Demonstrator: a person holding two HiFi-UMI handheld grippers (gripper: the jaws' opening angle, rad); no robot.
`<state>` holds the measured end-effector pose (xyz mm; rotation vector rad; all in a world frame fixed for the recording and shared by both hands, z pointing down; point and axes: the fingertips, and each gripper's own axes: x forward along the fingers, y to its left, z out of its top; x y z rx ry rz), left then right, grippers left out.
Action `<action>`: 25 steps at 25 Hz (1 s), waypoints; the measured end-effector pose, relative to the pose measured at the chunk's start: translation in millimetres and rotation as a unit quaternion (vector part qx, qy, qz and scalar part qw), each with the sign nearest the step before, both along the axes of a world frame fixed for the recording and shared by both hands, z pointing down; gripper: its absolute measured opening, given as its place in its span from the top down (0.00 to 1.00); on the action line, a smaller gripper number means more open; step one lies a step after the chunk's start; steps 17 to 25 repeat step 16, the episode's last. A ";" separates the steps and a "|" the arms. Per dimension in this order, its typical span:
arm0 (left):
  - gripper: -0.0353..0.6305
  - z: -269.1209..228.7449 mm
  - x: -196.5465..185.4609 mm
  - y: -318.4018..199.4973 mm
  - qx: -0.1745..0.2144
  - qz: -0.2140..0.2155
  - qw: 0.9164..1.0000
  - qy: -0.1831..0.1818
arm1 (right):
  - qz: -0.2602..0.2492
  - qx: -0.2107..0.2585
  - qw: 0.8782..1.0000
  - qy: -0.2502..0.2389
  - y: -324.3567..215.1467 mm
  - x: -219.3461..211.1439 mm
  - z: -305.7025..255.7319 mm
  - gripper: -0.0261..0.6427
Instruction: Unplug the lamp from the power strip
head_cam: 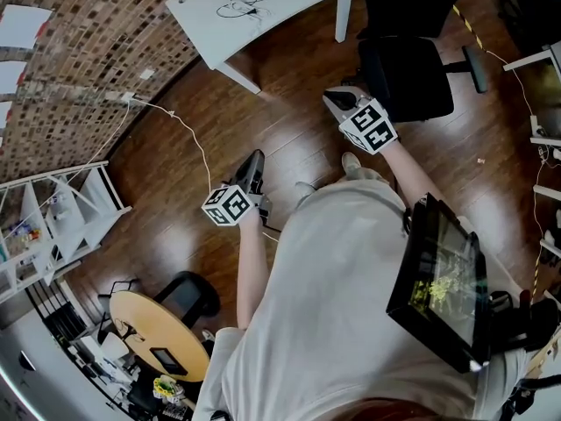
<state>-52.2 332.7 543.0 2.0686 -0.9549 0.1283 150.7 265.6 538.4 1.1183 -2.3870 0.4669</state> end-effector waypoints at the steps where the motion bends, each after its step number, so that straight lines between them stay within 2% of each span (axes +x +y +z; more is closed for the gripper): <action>1: 0.94 0.8 2.1 1.9 -0.001 0.001 1.000 0.000 | 0.001 0.000 1.000 -0.006 0.6 -0.3 0.4 0.98; 6: 0.94 1.9 7.6 7.4 -0.001 0.007 1.000 -0.004 | 0.017 -0.019 0.997 -0.075 0.3 -2.8 -6.5 0.98; 10: 0.94 1.8 5.9 9.3 -0.003 0.005 1.000 -0.006 | 0.015 -0.020 0.994 -0.110 -0.8 -8.7 -19.8 0.98; 16: 0.94 1.0 16.7 23.6 -0.012 0.014 1.000 -0.007 | 0.018 -0.041 0.980 -0.195 9.2 -13.1 -45.6 0.98; 25: 0.94 1.0 16.7 23.6 -0.012 0.014 1.000 -0.007 | 0.018 -0.041 0.980 -0.195 9.2 -13.1 -45.6 0.98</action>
